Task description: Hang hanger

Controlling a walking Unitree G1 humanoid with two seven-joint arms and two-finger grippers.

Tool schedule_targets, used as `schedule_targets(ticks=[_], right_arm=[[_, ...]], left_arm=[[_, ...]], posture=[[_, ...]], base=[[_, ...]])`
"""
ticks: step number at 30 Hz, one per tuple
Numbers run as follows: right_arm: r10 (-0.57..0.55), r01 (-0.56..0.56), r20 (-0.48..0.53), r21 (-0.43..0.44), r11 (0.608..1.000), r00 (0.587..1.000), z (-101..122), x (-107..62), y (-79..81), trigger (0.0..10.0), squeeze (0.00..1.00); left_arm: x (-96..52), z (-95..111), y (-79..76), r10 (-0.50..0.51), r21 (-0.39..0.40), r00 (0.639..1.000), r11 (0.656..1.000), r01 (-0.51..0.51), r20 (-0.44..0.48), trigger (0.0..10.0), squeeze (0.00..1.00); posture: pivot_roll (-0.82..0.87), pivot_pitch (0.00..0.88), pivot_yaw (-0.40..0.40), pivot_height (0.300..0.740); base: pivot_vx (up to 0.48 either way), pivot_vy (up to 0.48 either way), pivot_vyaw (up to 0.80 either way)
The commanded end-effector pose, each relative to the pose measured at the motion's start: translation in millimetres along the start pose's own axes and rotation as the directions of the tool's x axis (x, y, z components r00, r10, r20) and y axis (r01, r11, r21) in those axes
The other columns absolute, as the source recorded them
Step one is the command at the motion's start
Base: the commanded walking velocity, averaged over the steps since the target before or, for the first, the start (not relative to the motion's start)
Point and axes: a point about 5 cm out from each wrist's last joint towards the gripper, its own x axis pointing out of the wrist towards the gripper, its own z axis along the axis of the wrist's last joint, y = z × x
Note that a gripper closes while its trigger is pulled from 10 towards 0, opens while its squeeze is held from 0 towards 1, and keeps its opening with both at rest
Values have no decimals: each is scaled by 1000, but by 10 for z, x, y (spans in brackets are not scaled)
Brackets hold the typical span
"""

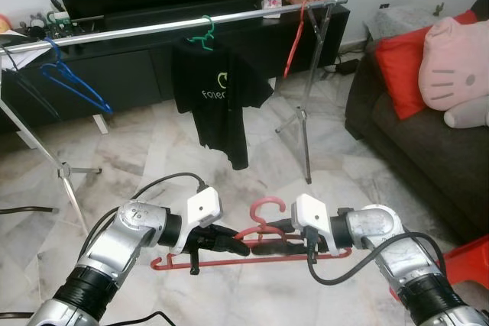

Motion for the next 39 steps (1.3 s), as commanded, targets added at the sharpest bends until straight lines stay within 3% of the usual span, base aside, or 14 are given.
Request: schedule_targets(ticks=[1,12,13,14,15,25,27,28,29,30,31,33,38,39], right_arm=[[10,-10,-38,9,1000,999,-61,-76,-21,10000,1000],[-27,14,-297,-45,999,954,-386,-262,-30,10000,1000],[-43,32,-297,-44,999,954,-404,-271,-37,10000,588],[-53,42,-298,-44,998,953,-417,-276,-41,10000,588],[-67,64,-291,-23,998,954,-450,-273,-41,10000,0],[-263,306,-256,147,940,930,-781,-194,-9,10000,0],[-373,439,-284,219,872,883,-939,-161,33,10000,0],[-373,439,-284,219,872,883,-939,-161,33,10000,0],[-424,506,-316,252,825,849,-1032,-149,69,10000,0],[-502,619,-382,308,723,776,-1210,-131,168,10000,0],[-502,619,-382,308,723,776,-1210,-131,168,10000,0],[-546,700,-445,356,620,710,-1347,-128,264,10000,0],[-523,866,-702,474,162,482,-1869,-136,895,10000,0],[-523,866,-702,474,162,482,-1869,-136,895,10000,0]], left_arm=[[-31,6,-38,-36,46,999,998,37,-37,0,0],[-122,-179,-48,-33,74,986,996,46,-166,0,0],[-135,-226,-46,-22,73,981,997,37,-192,0,0],[-144,-258,-47,-16,72,978,997,32,-209,0,0],[-154,-337,-43,3,74,969,997,16,-249,0,0],[-185,-778,6,201,75,908,980,-186,-366,353,0],[-181,-885,69,355,93,865,934,-345,-354,10000,0],[-181,-885,69,355,93,865,934,-345,-354,10000,0],[-179,-934,92,425,99,834,903,-419,-351,10000,0],[-159,-1006,101,517,74,789,848,-524,-333,10000,0],[-159,-1006,101,517,74,789,848,-524,-333,10000,0],[-152,-1037,109,583,49,749,798,-601,-316,10000,0],[-167,-1020,141,771,-72,596,597,-799,-224,10000,0],[-167,-1020,141,771,-72,596,597,-799,-224,10000,0]], posture=[[-87,49,-16,740],[-88,50,-18,740],[-88,50,-18,740],[-88,50,-18,740],[-87,49,-17,740],[-80,49,-17,740],[-81,49,-17,740],[-81,49,-17,740],[-81,50,-16,740],[-78,53,-17,740],[-78,53,-17,740],[-78,53,-17,740],[-56,55,-14,740],[-56,55,-14,740]], base=[[0,0,0],[0,0,0],[0,0,0],[0,0,0],[0,0,0],[0,0,0],[0,0,0],[0,0,0],[0,0,0],[0,0,0],[0,0,0],[0,0,0],[0,0,0],[0,0,0]])
